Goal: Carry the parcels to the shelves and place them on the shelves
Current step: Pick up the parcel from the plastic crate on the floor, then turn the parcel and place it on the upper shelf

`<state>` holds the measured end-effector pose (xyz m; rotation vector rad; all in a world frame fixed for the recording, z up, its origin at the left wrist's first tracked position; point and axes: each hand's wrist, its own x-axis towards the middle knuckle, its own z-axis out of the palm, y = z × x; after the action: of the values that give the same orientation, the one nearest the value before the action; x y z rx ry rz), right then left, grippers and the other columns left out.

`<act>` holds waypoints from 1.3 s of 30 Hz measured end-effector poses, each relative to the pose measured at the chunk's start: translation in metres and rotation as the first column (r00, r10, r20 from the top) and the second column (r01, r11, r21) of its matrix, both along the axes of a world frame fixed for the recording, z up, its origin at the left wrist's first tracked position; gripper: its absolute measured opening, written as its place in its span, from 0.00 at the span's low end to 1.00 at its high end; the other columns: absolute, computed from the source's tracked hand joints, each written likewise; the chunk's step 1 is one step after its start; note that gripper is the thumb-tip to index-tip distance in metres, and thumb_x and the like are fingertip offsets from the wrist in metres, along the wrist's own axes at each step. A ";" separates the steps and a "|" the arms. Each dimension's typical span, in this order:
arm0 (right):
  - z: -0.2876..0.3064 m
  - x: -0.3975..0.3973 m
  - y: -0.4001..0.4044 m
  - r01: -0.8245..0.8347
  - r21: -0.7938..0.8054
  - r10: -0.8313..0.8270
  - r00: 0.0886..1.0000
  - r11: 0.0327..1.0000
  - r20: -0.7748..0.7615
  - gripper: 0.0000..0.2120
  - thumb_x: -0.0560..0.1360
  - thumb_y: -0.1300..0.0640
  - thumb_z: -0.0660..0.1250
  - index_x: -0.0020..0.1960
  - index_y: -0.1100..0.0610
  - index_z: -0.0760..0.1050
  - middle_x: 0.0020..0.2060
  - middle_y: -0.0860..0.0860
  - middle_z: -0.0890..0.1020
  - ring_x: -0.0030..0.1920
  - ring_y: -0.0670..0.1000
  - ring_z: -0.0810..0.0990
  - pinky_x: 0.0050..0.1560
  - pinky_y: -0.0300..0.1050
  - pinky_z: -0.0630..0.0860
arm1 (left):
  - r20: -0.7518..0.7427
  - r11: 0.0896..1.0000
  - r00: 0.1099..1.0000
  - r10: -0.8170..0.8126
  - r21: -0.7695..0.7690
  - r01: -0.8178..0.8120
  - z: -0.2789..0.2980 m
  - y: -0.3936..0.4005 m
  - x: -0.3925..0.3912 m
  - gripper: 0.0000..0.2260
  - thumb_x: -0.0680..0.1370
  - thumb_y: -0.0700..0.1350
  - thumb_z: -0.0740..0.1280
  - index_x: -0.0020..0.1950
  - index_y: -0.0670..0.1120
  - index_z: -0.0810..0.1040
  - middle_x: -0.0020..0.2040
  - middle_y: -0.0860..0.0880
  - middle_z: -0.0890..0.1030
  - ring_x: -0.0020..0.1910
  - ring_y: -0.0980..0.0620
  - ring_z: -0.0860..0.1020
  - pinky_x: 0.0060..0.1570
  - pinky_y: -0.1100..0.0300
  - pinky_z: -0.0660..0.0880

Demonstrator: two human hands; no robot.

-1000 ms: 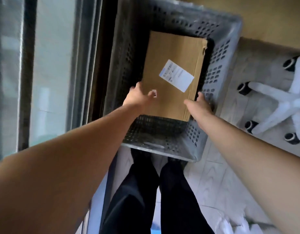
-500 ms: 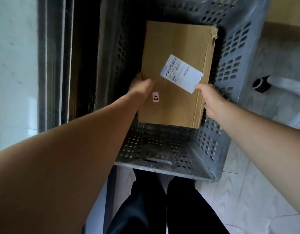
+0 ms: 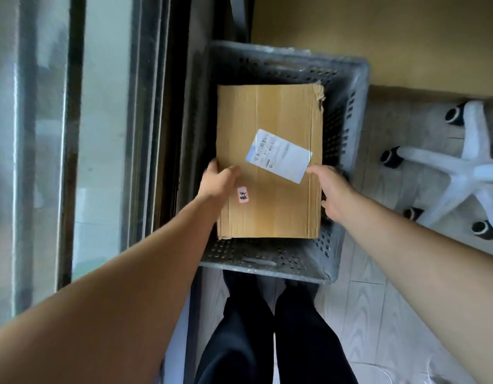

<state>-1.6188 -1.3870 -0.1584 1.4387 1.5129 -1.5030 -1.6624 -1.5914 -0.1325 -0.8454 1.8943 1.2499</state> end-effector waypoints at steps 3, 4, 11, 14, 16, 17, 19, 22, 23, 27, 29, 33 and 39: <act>0.038 0.006 0.002 0.013 -0.007 -0.013 1.000 1.000 -0.018 0.23 0.78 0.51 0.64 0.72 0.51 0.67 0.61 0.49 0.68 0.58 0.50 0.66 0.58 0.48 0.63 | 0.004 1.000 1.000 -0.007 0.012 0.007 0.046 0.001 0.006 0.10 0.80 0.40 0.63 0.45 0.55 0.70 0.41 0.59 0.74 0.40 0.60 0.73 0.35 0.69 0.67; 0.052 0.008 0.003 0.017 -0.016 -0.017 1.000 1.000 -0.025 0.22 0.78 0.51 0.64 0.71 0.51 0.67 0.60 0.48 0.69 0.58 0.49 0.67 0.58 0.47 0.63 | 0.003 1.000 1.000 -0.011 0.025 0.011 0.064 0.001 0.008 0.14 0.81 0.39 0.63 0.41 0.56 0.67 0.40 0.59 0.73 0.39 0.60 0.72 0.34 0.70 0.67; 0.177 0.029 0.013 0.026 -0.040 -0.029 0.998 0.999 -0.064 0.37 0.65 0.43 0.68 0.73 0.48 0.68 0.71 0.53 0.75 0.70 0.56 0.73 0.69 0.56 0.69 | -0.058 0.997 0.998 0.006 0.081 -0.002 0.187 0.004 0.027 0.09 0.79 0.39 0.65 0.46 0.53 0.72 0.43 0.55 0.78 0.41 0.59 0.75 0.32 0.72 0.71; 0.228 0.045 0.019 0.029 -0.056 -0.034 0.996 0.998 -0.079 0.41 0.60 0.41 0.67 0.73 0.46 0.67 0.72 0.53 0.74 0.72 0.58 0.72 0.70 0.60 0.67 | -0.052 0.995 0.998 -0.026 0.094 0.031 0.242 0.007 0.037 0.14 0.72 0.45 0.66 0.57 0.47 0.76 0.47 0.53 0.82 0.46 0.56 0.79 0.40 0.66 0.72; 0.272 0.055 0.019 0.032 -0.049 -0.036 0.995 0.998 -0.096 0.36 0.62 0.43 0.66 0.69 0.46 0.69 0.70 0.53 0.75 0.71 0.58 0.72 0.70 0.59 0.68 | -0.077 0.994 0.996 -0.036 0.102 0.043 0.277 0.005 0.046 0.29 0.64 0.51 0.67 0.64 0.44 0.76 0.56 0.50 0.83 0.55 0.52 0.80 0.53 0.60 0.75; 0.291 0.059 0.020 0.034 -0.052 -0.040 0.993 0.998 -0.110 0.35 0.62 0.43 0.66 0.69 0.46 0.69 0.69 0.53 0.76 0.70 0.57 0.72 0.71 0.59 0.67 | -0.082 0.994 0.996 -0.036 0.104 0.045 0.289 0.003 0.050 0.37 0.61 0.53 0.67 0.71 0.44 0.73 0.63 0.48 0.82 0.62 0.49 0.79 0.61 0.55 0.75; 0.333 0.068 0.021 0.035 -0.048 -0.041 0.991 0.998 -0.127 0.37 0.61 0.42 0.66 0.70 0.46 0.68 0.70 0.52 0.75 0.71 0.56 0.72 0.72 0.59 0.66 | -0.068 0.992 0.997 -0.043 0.116 0.050 0.317 -0.003 0.060 0.45 0.60 0.56 0.67 0.77 0.43 0.67 0.71 0.45 0.78 0.70 0.45 0.76 0.68 0.54 0.70; 0.394 0.081 0.021 0.040 -0.037 -0.046 0.984 0.999 -0.172 0.41 0.62 0.41 0.66 0.74 0.46 0.65 0.72 0.50 0.73 0.72 0.55 0.70 0.72 0.58 0.65 | -0.102 0.991 0.994 -0.038 0.124 0.050 0.376 -0.007 0.073 0.37 0.69 0.50 0.67 0.78 0.40 0.65 0.74 0.43 0.74 0.72 0.44 0.74 0.66 0.57 0.68; 0.414 0.085 0.020 0.046 -0.029 -0.051 0.981 0.999 -0.189 0.41 0.62 0.41 0.66 0.75 0.45 0.64 0.72 0.49 0.73 0.72 0.54 0.70 0.73 0.59 0.65 | -0.119 0.990 0.992 -0.037 0.132 0.053 0.398 -0.007 0.076 0.34 0.73 0.48 0.66 0.78 0.41 0.65 0.75 0.43 0.73 0.71 0.46 0.74 0.67 0.57 0.68; 0.492 0.096 0.018 0.068 -0.025 -0.072 0.962 0.997 -0.263 0.40 0.65 0.42 0.66 0.77 0.45 0.62 0.74 0.49 0.71 0.73 0.55 0.69 0.74 0.61 0.63 | -0.200 0.984 0.979 -0.025 0.166 0.059 0.486 -0.007 0.088 0.28 0.79 0.40 0.64 0.79 0.42 0.64 0.72 0.47 0.74 0.67 0.50 0.74 0.56 0.63 0.69; 0.526 0.103 0.015 0.086 -0.039 -0.093 0.949 0.996 -0.300 0.40 0.65 0.42 0.66 0.77 0.45 0.62 0.74 0.49 0.71 0.73 0.55 0.68 0.74 0.61 0.63 | -0.233 0.981 0.972 -0.009 0.188 0.054 0.525 -0.008 0.094 0.24 0.80 0.38 0.63 0.77 0.47 0.68 0.68 0.52 0.76 0.63 0.57 0.76 0.57 0.65 0.69; 0.578 0.110 0.013 0.114 -0.041 -0.121 0.917 0.993 -0.379 0.40 0.64 0.42 0.67 0.76 0.45 0.64 0.73 0.48 0.71 0.73 0.53 0.69 0.74 0.57 0.63 | -0.296 0.972 0.955 -0.001 0.225 0.071 0.576 -0.013 0.104 0.16 0.82 0.33 0.61 0.60 0.53 0.76 0.51 0.62 0.78 0.47 0.63 0.77 0.38 0.77 0.72; 0.639 0.109 0.018 0.177 0.004 -0.146 0.822 0.984 -0.551 0.40 0.60 0.42 0.67 0.72 0.46 0.70 0.67 0.50 0.78 0.67 0.53 0.76 0.71 0.60 0.71 | -0.407 0.963 0.911 0.058 0.264 0.057 0.635 -0.016 0.099 0.28 0.81 0.34 0.63 0.81 0.45 0.63 0.74 0.49 0.72 0.63 0.54 0.75 0.45 0.73 0.73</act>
<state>-1.5096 -1.3690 0.4807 1.2439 1.7992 -2.1299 -1.5637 -1.6075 0.5025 -0.4589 1.9714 1.7491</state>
